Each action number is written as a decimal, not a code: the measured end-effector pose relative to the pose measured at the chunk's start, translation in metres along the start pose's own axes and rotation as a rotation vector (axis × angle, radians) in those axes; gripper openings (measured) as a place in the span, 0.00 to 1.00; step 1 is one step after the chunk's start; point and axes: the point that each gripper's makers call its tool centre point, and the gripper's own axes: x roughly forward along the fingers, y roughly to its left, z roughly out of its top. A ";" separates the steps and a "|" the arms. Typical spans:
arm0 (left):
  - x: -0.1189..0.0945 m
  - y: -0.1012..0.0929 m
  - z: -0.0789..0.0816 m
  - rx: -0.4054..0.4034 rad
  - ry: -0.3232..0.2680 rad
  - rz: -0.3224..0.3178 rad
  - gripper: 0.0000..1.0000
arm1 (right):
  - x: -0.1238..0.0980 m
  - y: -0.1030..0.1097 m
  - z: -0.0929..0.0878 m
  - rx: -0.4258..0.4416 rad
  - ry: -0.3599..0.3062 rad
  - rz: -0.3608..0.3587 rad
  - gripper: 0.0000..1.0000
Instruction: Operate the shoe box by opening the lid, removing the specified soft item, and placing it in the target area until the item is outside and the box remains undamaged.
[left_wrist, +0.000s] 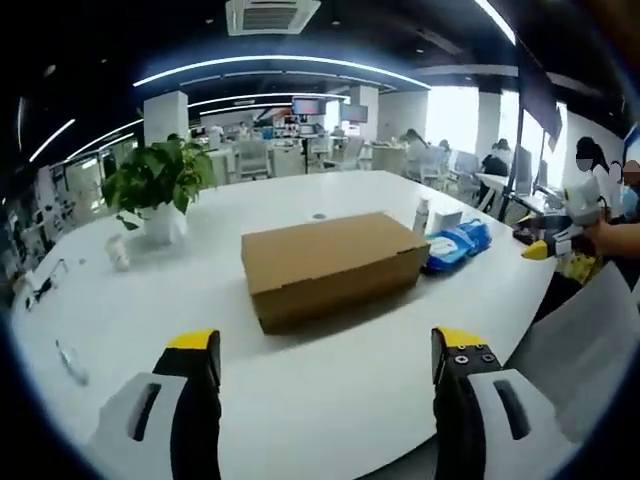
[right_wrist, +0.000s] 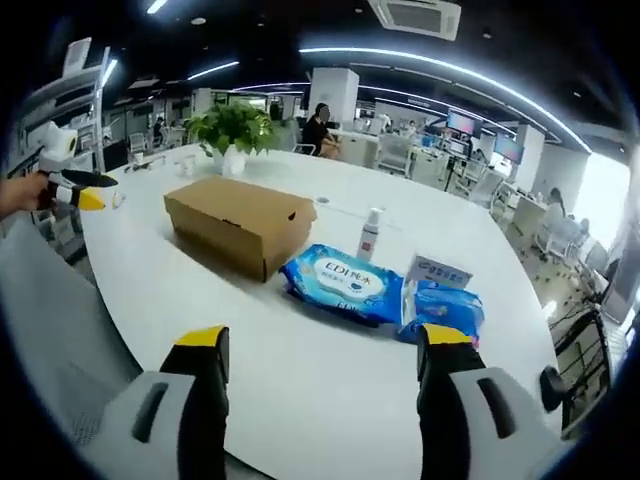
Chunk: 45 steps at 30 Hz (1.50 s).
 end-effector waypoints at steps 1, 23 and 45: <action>-0.003 -0.002 -0.001 0.003 0.000 0.004 0.95 | -0.004 0.002 0.000 0.001 -0.006 -0.002 0.79; -0.024 0.009 -0.015 0.034 -0.058 0.118 1.00 | -0.028 0.020 -0.012 0.067 -0.056 -0.088 0.95; -0.018 0.005 -0.016 0.015 -0.062 0.090 1.00 | -0.028 0.020 -0.008 0.073 -0.081 -0.094 0.96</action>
